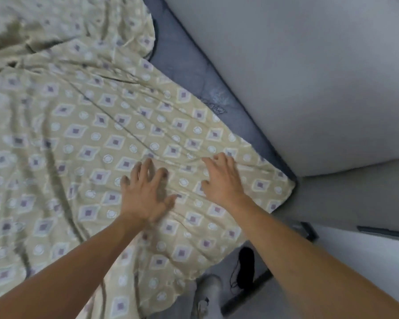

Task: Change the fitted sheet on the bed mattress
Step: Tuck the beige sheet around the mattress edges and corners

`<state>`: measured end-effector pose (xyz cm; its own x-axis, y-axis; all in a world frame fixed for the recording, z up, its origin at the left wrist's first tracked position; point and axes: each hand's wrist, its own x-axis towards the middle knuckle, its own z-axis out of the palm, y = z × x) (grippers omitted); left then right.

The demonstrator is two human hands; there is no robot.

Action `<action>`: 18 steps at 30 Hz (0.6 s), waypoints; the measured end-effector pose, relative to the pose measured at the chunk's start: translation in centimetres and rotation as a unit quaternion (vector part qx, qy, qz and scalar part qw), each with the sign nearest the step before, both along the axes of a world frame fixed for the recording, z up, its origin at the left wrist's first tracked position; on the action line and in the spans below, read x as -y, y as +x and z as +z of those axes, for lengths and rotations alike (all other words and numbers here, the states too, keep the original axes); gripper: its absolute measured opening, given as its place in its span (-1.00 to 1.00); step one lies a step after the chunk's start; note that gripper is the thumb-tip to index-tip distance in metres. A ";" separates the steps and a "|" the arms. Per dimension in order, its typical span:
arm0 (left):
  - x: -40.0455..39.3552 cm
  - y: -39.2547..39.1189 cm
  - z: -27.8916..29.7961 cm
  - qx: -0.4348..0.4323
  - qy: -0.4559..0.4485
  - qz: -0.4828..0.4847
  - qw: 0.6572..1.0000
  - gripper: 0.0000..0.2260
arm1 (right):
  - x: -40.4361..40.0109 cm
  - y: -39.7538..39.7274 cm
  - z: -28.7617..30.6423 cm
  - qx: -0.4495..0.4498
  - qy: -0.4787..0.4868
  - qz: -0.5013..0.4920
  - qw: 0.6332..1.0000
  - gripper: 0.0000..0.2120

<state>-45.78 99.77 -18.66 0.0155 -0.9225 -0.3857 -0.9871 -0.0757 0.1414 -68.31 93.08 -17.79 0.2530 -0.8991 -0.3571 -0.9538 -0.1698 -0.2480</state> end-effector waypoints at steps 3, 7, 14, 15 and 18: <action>4.1 2.8 -0.4 0.006 0.003 0.031 1.000 -0.36 | 4.8 3.5 -0.3 -0.002 0.000 0.033 0.999 -0.44; 8.3 6.4 0.5 0.011 0.008 0.082 0.996 -0.35 | 11.3 7.9 -0.1 -0.020 0.006 0.051 0.998 -0.60; 13.6 8.7 0.4 0.010 0.090 0.130 0.987 -0.02 | 22.3 14.3 0.0 0.049 -0.071 0.002 0.996 -0.45; 13.8 8.5 0.1 0.015 0.095 0.132 0.987 -0.01 | 23.9 15.2 -0.1 0.070 -0.049 -0.022 0.996 -0.37; 14.0 8.6 -0.1 0.010 0.106 0.147 0.983 0.00 | 27.7 17.6 -0.3 0.118 0.020 -0.044 0.992 -0.34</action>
